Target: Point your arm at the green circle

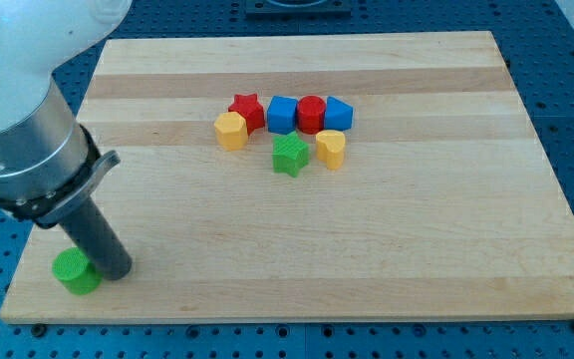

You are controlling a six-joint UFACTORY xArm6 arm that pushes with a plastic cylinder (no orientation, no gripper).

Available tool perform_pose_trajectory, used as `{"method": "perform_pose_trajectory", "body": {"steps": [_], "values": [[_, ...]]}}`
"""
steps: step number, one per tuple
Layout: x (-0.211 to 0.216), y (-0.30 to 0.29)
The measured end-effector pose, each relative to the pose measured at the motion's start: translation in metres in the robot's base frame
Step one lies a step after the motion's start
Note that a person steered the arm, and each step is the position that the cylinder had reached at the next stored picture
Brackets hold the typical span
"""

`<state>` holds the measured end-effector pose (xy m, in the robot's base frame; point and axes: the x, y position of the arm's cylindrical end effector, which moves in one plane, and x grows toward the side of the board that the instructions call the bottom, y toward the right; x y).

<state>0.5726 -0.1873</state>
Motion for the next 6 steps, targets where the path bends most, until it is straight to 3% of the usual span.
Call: {"method": "perform_pose_trajectory", "body": {"steps": [3, 4, 6], "values": [[-0.069, 0.136], [-0.029, 0.138], [0.02, 0.058]]}}
